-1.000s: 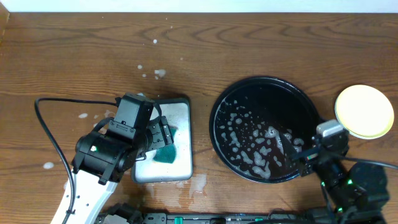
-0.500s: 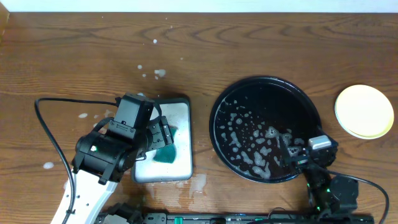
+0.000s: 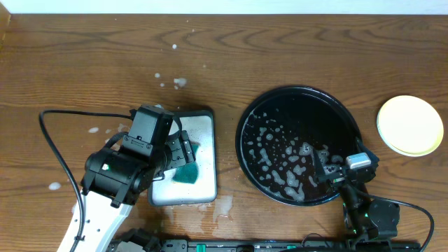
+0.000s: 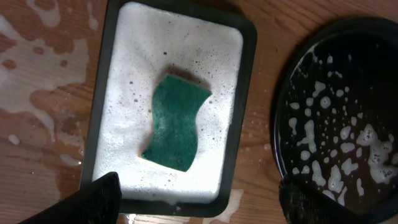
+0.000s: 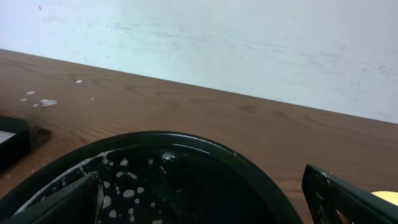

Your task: Clean dirty plates on tray and stack at the side

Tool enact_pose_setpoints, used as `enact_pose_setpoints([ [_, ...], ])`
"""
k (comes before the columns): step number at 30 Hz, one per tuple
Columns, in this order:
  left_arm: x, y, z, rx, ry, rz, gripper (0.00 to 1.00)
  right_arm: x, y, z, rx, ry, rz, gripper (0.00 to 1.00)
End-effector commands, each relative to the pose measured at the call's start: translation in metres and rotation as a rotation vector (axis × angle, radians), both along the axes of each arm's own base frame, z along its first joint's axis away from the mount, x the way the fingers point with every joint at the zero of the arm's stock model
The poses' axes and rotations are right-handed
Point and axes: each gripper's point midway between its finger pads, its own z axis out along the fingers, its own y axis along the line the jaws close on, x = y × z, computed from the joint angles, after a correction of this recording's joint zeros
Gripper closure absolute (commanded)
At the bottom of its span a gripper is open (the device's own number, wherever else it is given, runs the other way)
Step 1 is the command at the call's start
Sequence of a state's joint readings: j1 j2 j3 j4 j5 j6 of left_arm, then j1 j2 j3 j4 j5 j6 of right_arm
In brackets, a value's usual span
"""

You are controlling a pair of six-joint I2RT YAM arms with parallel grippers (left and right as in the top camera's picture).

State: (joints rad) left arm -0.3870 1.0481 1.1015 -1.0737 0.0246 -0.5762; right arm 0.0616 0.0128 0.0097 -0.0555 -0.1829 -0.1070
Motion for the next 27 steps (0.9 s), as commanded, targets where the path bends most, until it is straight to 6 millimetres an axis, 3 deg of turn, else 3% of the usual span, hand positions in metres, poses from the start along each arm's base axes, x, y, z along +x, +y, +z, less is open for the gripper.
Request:
enact_pose_setpoints([
  [1, 0.0, 0.001, 0.0, -0.002, 0.004, 0.008, 0.18, 0.0, -0.001, -0.001, -0.01, -0.004, -0.003, 0.01],
  [17, -0.001, 0.008, 0.007, 0.013, -0.037, 0.027, 0.18, 0.0, -0.001, -0.001, -0.01, -0.004, -0.003, 0.01],
  [19, 0.006, 0.016, 0.017, 0.011, -0.097, 0.06, 0.18, 0.0, -0.001, -0.001, -0.01, -0.004, -0.003, 0.01],
  [22, 0.031, 0.03, 0.044, -0.015, -0.298, 0.094, 0.18, 0.0, -0.001, -0.001, -0.01, -0.004, -0.003, 0.01],
  [27, 0.052, 0.047, 0.084, -0.002, -0.662, 0.015, 0.18, 0.0, -0.001, -0.001, -0.01, -0.004, -0.003, 0.01],
])
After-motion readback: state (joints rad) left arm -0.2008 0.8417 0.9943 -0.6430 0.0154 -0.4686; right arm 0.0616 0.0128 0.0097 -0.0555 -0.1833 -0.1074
